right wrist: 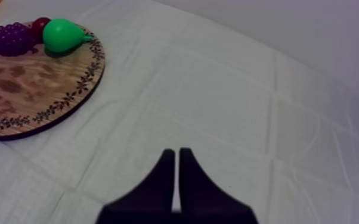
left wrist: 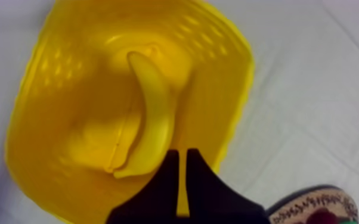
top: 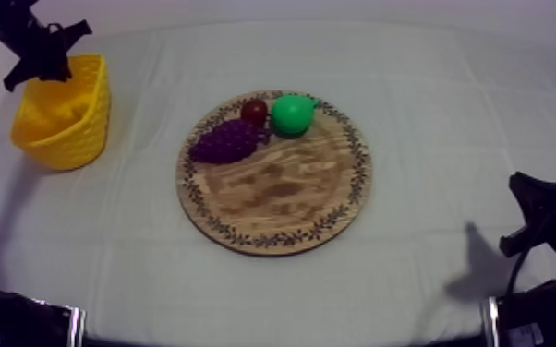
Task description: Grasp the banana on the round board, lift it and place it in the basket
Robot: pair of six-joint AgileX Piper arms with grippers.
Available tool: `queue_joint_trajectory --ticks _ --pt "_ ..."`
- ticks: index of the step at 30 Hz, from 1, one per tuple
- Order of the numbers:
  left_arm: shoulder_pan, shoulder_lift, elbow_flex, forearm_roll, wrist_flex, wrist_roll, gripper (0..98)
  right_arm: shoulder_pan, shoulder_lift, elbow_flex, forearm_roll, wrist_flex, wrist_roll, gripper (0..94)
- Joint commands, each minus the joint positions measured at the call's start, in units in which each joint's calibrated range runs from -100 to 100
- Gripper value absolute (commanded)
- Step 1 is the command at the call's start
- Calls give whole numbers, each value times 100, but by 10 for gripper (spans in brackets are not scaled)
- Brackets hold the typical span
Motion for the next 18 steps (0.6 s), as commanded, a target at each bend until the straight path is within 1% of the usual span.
queue_joint_trajectory --ticks 1,4,6,8,10,12,13,15,18 --pt "14 -1410 969 47 -792 -210 6 0 -4 -3 -2 1 -1 5" --pt "14 -2537 1975 174 -1695 -644 3 0 -4 -3 -2 1 0 5" --pt "8 -3269 2597 380 -2241 -1157 3 0 -4 -3 -2 1 0 5" --pt "-31 -3976 3112 570 -2606 -1533 2 0 -4 -3 -2 1 0 5" --pt "-101 -4656 3504 765 -2780 -1835 2 0 -4 -3 -2 1 0 5" --pt "-224 -5334 3844 1002 -2848 -2130 2 0 -4 -3 -2 1 0 5" --pt "-274 -5675 4005 1089 -2845 -2226 2 0 -4 -3 -2 1 0 5" --pt "-350 -6308 4287 1192 -2776 -2335 1 0 -4 -3 -2 1 0 5" --pt "-473 -7105 4742 1265 -2642 -2397 1 0 -4 -3 -2 1 1 5"
